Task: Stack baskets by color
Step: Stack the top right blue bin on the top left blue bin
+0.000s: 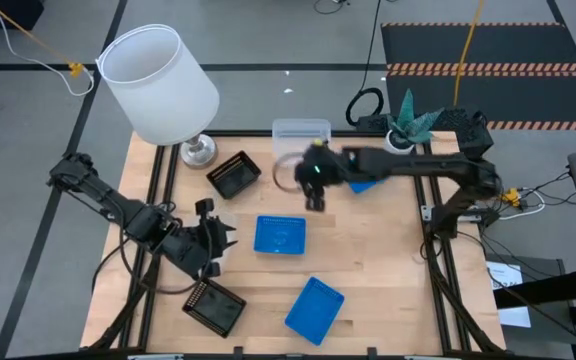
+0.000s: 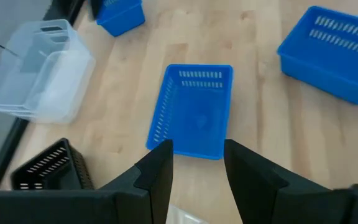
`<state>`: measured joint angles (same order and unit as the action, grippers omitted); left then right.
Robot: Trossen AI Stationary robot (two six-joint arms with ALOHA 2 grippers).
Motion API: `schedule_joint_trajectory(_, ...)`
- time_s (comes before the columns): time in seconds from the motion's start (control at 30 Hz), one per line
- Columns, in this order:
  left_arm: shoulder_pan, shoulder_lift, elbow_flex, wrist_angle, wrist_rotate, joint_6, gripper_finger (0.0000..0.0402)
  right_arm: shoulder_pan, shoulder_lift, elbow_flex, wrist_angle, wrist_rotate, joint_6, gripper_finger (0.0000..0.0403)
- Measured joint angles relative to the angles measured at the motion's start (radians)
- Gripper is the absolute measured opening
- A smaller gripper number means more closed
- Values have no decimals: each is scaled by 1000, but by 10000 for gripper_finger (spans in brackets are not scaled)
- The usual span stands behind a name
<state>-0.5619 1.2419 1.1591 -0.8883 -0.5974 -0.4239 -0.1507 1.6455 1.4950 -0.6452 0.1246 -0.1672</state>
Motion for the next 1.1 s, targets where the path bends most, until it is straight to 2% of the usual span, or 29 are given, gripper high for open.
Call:
schedule_joint_trajectory(0.27,-60,15,-7,5,7,-83,145,158,-264,-356,132,6,55,171)
schedule_joint_trajectory(0.43,-84,43,-56,46,0,-94,145,166,-421,-491,120,168,183,171)
schedule_joint_trajectory(0.53,-76,59,-101,97,-2,-51,145,153,-486,-554,118,192,209,171)
schedule_joint_trajectory(0.67,-51,67,-158,202,-5,42,145,132,-529,-611,119,195,235,171)
schedule_joint_trajectory(0.87,8,68,-227,373,10,166,145,98,-513,-665,120,192,260,171)
schedule_joint_trajectory(1.1,74,68,-252,473,49,212,145,64,-472,-699,98,189,253,171)
